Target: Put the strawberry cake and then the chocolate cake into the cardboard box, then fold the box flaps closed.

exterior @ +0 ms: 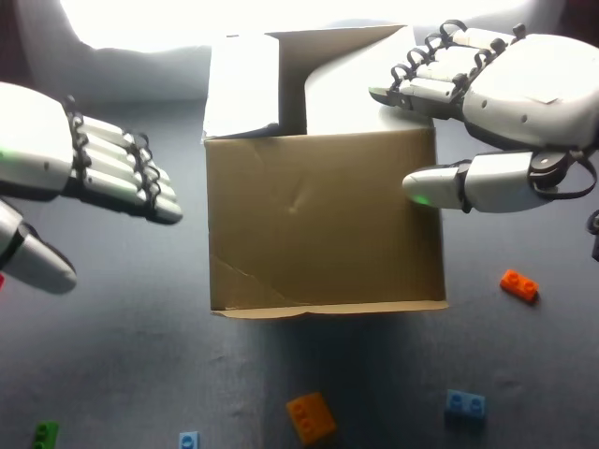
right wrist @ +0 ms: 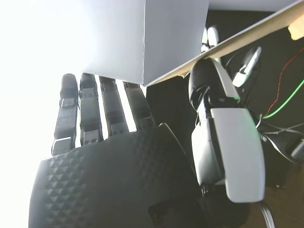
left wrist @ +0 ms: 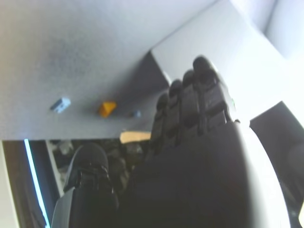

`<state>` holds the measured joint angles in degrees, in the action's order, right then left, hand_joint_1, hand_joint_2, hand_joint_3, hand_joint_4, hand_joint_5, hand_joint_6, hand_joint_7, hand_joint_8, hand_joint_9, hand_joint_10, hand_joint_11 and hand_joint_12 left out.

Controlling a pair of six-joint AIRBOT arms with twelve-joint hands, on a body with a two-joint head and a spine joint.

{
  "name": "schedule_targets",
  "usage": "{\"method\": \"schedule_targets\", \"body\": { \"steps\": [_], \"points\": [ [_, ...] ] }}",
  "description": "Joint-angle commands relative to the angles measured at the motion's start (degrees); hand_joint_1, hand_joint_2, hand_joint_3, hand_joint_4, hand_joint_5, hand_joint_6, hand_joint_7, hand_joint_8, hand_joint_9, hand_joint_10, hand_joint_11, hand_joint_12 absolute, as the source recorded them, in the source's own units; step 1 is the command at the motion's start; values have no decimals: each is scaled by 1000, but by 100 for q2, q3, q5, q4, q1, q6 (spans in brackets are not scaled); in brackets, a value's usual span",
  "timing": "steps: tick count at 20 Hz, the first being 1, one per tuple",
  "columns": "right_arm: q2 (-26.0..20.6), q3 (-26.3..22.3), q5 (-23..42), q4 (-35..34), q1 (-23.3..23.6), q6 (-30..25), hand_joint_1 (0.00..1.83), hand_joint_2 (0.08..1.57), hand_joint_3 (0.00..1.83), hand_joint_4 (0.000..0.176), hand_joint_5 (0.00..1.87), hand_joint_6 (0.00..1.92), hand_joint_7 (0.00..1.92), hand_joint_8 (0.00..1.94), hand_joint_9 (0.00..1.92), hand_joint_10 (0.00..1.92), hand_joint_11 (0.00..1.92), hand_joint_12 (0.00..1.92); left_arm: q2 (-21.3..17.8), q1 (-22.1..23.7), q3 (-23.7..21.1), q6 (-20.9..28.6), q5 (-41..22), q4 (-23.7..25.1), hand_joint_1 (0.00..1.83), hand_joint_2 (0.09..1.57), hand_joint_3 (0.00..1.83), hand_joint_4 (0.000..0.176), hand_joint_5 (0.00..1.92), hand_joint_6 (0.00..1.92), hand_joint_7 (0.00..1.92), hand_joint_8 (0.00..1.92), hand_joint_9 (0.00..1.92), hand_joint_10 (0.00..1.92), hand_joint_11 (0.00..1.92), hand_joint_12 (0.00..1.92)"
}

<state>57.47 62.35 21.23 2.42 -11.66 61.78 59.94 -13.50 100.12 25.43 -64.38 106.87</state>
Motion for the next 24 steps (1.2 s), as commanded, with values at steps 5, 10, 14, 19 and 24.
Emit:
{"method": "schedule_targets", "body": {
  "steps": [5, 10, 14, 19, 24],
  "points": [
    [-420, -221, 663, -255, 153, -82, 0, 1271, 0, 0, 107, 0, 165, 0, 116, 4, 0, 383, -150, -229, -199, -212, -94, -681, 0, 1244, 0, 12, 71, 5, 120, 2, 120, 6, 0, 514],
    [-941, -624, 753, -263, 131, -147, 0, 1271, 0, 0, 107, 0, 165, 0, 116, 3, 0, 381, -253, -464, -551, -293, -145, -929, 0, 1244, 0, 12, 72, 5, 120, 2, 120, 5, 0, 517],
    [-1538, -1048, 955, -457, -151, -311, 0, 1271, 0, 0, 107, 0, 165, 0, 116, 3, 0, 380, -370, -622, -981, -305, -149, -1013, 0, 1244, 0, 12, 72, 4, 121, 1, 121, 5, 0, 519],
    [-2361, -1426, 549, -1693, -363, -317, 0, 1271, 0, 0, 107, 0, 165, 0, 116, 3, 0, 379, -536, -620, -1483, -334, -151, -1257, 0, 1244, 0, 12, 72, 4, 121, 1, 121, 4, 0, 520],
    [-2701, -1409, 187, -2528, -340, -311, 0, 1261, 0, 0, 118, 4, 159, 2, 127, 6, 0, 423, -650, -465, -1805, -298, -198, -1481, 0, 1246, 1, 10, 66, 6, 116, 4, 134, 5, 0, 534]
  ]
}}
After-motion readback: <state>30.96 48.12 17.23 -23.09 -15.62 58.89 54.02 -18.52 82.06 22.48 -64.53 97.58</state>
